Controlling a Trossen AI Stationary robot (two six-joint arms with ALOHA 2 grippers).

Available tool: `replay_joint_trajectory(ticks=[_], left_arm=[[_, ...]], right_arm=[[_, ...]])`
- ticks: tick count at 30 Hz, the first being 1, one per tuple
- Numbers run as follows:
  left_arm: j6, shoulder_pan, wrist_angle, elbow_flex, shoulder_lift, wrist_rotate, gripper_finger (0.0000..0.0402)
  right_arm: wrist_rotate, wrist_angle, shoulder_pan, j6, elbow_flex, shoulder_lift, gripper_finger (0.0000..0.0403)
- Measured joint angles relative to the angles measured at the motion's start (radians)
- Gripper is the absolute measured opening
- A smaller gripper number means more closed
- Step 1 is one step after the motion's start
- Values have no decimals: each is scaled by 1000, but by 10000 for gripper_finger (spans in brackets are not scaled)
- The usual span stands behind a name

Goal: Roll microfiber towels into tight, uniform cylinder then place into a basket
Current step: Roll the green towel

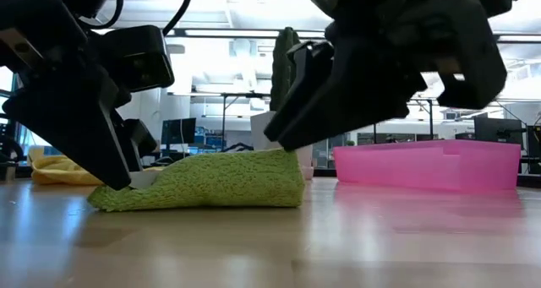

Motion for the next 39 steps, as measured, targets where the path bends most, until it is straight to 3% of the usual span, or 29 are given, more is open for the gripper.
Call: replay_joint_trajectory(ticks=[10, 21, 39], left_arm=[[-16, 0, 6, -1, 0, 2, 147], [-17, 1, 11, -2, 0, 20, 147], [-18, 1, 37, -5, 3, 36, 147]], right_arm=[[0, 6, -23, 69, 0, 33, 144], [-97, 5, -68, 130, 0, 33, 198], [-88, 9, -78, 195, 3, 96, 199]])
